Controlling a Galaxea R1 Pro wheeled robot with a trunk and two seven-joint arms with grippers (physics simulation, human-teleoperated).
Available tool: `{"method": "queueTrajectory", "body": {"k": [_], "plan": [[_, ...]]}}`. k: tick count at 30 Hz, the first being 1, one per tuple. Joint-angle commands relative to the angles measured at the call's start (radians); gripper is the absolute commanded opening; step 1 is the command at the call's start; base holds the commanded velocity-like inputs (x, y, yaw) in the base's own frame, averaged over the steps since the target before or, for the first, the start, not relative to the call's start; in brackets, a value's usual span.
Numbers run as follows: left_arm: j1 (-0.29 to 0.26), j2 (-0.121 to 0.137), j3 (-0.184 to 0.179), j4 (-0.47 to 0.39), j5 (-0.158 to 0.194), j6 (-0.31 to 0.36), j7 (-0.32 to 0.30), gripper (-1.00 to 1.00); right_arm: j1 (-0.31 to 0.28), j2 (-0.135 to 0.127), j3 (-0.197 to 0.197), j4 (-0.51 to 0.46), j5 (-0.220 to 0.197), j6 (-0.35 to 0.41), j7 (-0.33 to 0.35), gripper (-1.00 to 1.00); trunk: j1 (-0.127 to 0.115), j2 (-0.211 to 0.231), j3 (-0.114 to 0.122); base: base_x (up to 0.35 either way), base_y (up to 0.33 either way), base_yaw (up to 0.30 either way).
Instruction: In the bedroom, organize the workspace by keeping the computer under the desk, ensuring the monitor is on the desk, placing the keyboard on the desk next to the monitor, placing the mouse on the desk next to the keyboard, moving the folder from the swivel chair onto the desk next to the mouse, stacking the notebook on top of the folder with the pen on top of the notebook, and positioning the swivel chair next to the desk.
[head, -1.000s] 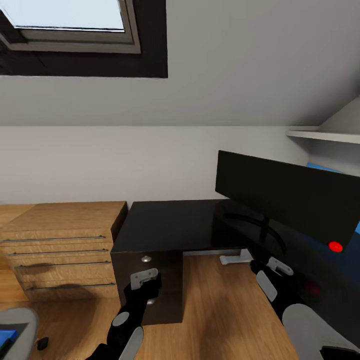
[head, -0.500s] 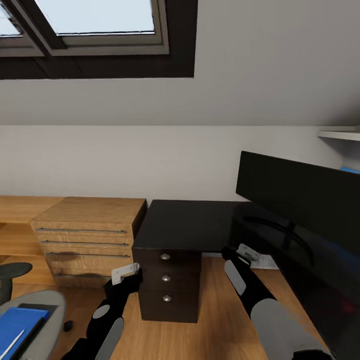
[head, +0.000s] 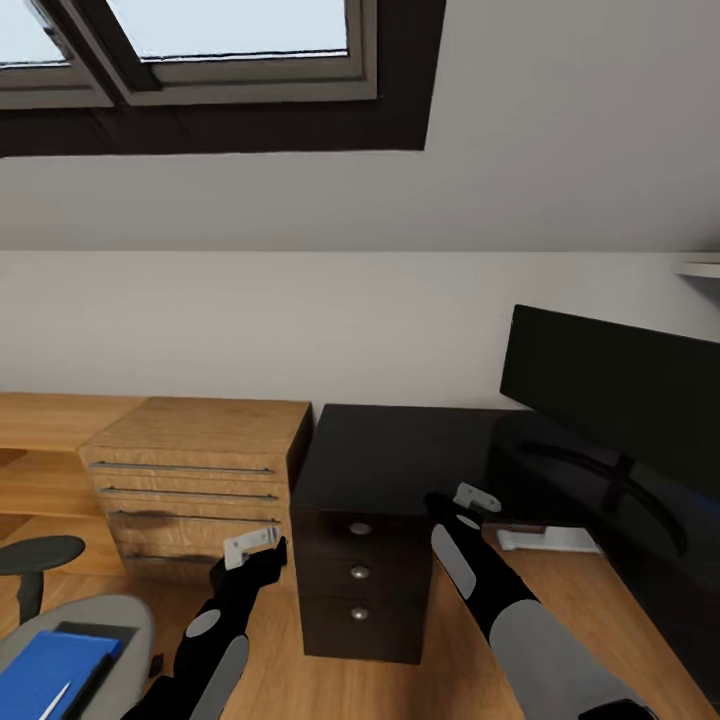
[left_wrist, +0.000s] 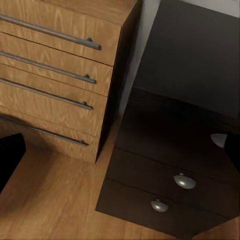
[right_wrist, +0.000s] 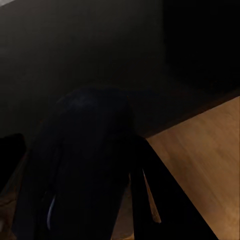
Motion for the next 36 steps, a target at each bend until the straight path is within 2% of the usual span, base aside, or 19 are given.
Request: {"method": "queueTrajectory", "body": {"k": [1,7,8,9,14,18,22,28,36], "plan": [[-0.001,0.000,-0.004,0.002,0.009,0.003,0.009,1.00,0.000,-0.001,0.004,-0.002,-0.007,0.003,-0.004,-1.00,0.001,-0.001,-0.001,0.326,0.003,0.191],[-0.001,-0.003,-0.024,0.037,0.010,0.016,0.009,1.00,0.000,0.001,0.008,-0.002,-0.007,0.007,-0.001,-1.00,0.001,-0.001,-0.001,0.327,0.001,0.054],[-0.001,-0.003,-0.025,0.043,0.010,0.017,0.008,1.00,0.000,0.001,0.012,-0.002,-0.007,0.008,0.000,-1.00,0.001,-0.001,-0.001,0.327,0.000,0.005],[-0.001,-0.004,-0.027,0.051,0.009,0.018,0.008,1.00,0.000,0.000,0.037,-0.002,-0.007,0.011,0.001,-1.00,0.001,-0.001,-0.001,0.327,0.000,0.000],[-0.001,-0.004,-0.038,0.052,0.008,0.017,0.008,1.00,0.001,0.001,0.056,0.003,-0.008,0.013,0.009,-1.00,0.001,-0.001,-0.001,0.307,-0.125,0.081],[-0.001,-0.003,-0.034,0.044,0.008,0.014,0.009,1.00,0.005,0.000,0.069,0.014,-0.008,0.014,0.064,-1.00,0.001,-0.001,-0.001,0.127,-0.076,0.204],[-0.001,0.000,-0.030,0.011,0.009,0.010,0.010,1.00,0.007,-0.002,0.075,0.036,-0.008,0.016,0.170,-1.00,0.001,-0.001,-0.001,0.030,-0.018,0.245],[-0.001,0.002,-0.028,-0.009,0.011,0.006,0.011,1.00,0.007,-0.001,0.077,0.069,-0.008,0.016,0.277,-1.00,0.001,-0.001,-0.001,0.006,-0.003,0.259],[-0.001,0.002,-0.027,-0.013,0.011,0.004,0.012,1.00,0.007,0.001,0.078,0.081,-0.008,0.016,0.311,-1.00,0.001,-0.001,-0.004,0.001,0.000,0.262]]}}
